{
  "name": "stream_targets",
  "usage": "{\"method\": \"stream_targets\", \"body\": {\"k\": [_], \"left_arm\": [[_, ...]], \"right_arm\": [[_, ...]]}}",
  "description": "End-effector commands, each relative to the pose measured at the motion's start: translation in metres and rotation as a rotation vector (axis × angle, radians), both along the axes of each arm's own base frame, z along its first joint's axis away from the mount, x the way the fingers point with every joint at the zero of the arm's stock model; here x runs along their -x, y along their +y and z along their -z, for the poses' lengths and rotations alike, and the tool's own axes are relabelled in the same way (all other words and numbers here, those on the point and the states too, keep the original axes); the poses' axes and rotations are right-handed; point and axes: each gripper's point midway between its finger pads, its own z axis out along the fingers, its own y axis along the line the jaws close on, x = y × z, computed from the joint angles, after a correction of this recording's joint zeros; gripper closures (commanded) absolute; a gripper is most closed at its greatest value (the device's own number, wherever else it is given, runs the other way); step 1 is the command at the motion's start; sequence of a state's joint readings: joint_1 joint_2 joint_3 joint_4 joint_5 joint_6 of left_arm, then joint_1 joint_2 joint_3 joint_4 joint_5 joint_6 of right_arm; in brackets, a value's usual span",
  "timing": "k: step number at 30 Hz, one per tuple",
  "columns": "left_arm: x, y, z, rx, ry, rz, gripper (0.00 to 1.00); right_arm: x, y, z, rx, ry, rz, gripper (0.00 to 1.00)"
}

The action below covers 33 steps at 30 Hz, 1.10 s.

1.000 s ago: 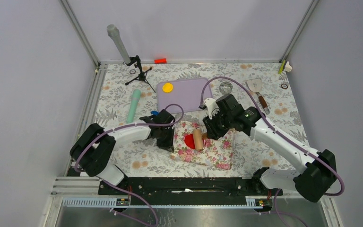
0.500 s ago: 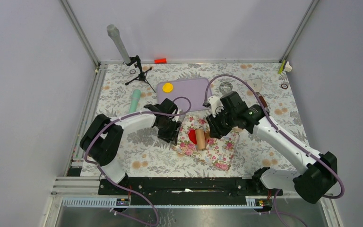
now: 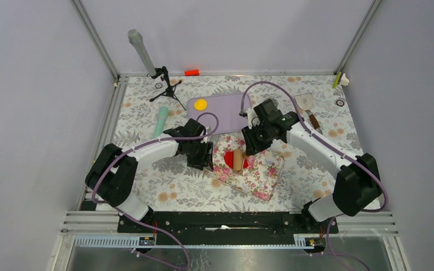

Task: Roll out the dumpling wrappers from the dough
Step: Flatten out the dough on the work surface.

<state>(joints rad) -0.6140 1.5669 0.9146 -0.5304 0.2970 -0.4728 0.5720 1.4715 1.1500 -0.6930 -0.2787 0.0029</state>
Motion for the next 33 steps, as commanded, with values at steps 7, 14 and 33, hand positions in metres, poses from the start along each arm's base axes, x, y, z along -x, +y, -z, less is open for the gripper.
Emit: {"method": "stream_targets", "body": {"k": [7,14,33], "left_arm": [[-0.002,-0.013,0.020,0.092,0.006,-0.051,0.60],[-0.007,-0.006,0.007,0.080,-0.046,-0.091,0.61],[-0.023,0.010,0.026,-0.052,-0.080,-0.118,1.00]], "right_arm": [[-0.019,0.005,0.013,-0.034,-0.004,0.132,1.00],[-0.009,0.003,0.003,-0.072,-0.013,0.145,1.00],[-0.030,0.011,-0.023,-0.078,-0.122,0.021,1.00]]}}
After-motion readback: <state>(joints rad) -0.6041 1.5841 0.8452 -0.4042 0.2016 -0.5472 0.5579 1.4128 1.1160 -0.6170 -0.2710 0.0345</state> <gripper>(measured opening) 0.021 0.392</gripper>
